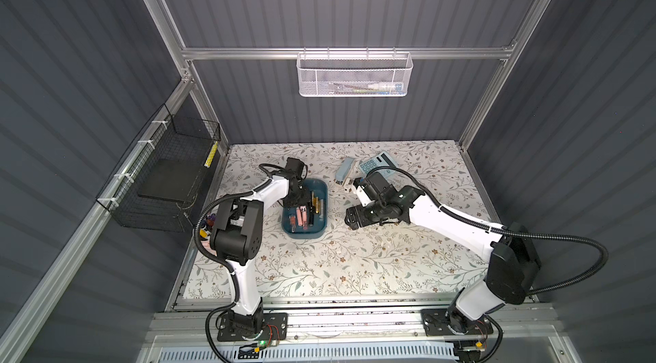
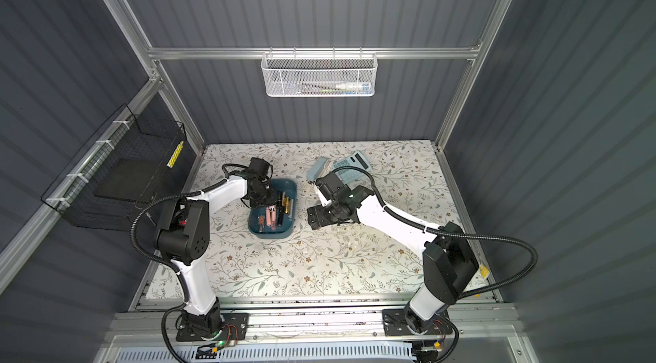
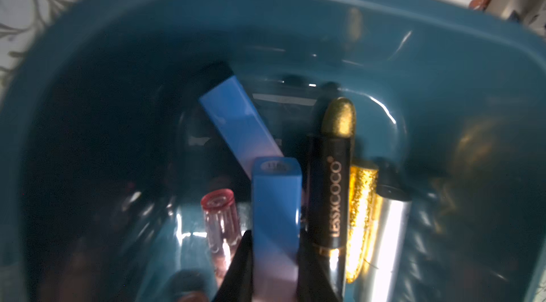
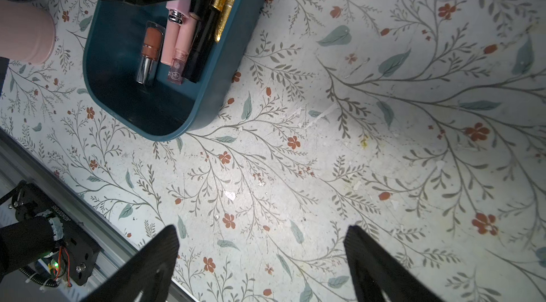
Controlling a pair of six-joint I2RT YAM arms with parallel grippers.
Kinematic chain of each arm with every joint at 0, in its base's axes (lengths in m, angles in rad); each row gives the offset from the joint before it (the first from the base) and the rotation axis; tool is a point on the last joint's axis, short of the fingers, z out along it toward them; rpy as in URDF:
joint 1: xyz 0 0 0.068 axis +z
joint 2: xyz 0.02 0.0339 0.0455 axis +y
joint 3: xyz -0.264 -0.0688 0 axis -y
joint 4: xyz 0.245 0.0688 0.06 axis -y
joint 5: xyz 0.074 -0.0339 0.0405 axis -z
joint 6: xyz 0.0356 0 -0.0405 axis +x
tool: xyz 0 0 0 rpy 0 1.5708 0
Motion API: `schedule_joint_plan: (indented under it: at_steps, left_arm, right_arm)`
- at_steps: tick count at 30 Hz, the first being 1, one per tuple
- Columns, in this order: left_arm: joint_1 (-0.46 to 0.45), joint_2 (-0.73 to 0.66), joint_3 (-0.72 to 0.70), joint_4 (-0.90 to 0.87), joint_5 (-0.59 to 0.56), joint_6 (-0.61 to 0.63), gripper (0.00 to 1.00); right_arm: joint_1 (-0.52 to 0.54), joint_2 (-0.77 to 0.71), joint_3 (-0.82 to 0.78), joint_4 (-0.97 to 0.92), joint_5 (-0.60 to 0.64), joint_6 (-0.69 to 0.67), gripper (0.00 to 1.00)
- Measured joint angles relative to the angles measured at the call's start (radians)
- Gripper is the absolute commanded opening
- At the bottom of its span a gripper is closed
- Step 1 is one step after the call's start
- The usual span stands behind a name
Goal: Put the lipstick into the storage box
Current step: Place the lipstick in the storage box, then reset both arms
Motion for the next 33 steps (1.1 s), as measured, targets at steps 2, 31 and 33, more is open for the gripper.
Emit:
schedule_joint_plan:
  at_steps: [2, 31, 33]
  left_arm:
    - [0.0, -0.001, 0.0, 0.002, 0.005, 0.0, 0.31]
    - [0.0, -0.523, 0.031, -0.127, -0.401, 0.054, 1.0]
    - [0.004, -0.514, 0.048, -0.084, -0.447, 0.098, 1.0]
  right_arm:
    - [-0.001, 0.0, 0.0, 0.0, 0.001, -0.003, 0.91]
    - [-0.209, -0.323, -0.142, -0.029, 0.169, -0.076, 0.98]
    - [-0.261, -0.396, -0.181, 0.002, 0.185, -0.103, 0.98]
